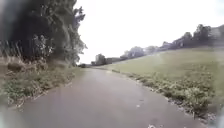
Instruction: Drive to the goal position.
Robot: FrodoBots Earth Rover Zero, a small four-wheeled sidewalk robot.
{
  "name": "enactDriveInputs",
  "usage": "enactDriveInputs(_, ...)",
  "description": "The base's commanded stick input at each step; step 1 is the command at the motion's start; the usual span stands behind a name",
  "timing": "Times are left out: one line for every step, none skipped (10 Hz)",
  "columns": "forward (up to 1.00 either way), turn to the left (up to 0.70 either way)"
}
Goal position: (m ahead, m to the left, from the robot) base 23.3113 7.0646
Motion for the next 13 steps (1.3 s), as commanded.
enactDriveInputs(1.0,0.04)
enactDriveInputs(1.0,0.04)
enactDriveInputs(1.0,0.03)
enactDriveInputs(0.85,0.02)
enactDriveInputs(0.85,0.02)
enactDriveInputs(0.85,0.02)
enactDriveInputs(0.85,0.01)
enactDriveInputs(0.85,0.0)
enactDriveInputs(0.78,0.01)
enactDriveInputs(0.72,0.02)
enactDriveInputs(0.7,0.02)
enactDriveInputs(0.7,0.02)
enactDriveInputs(0.7,0.02)
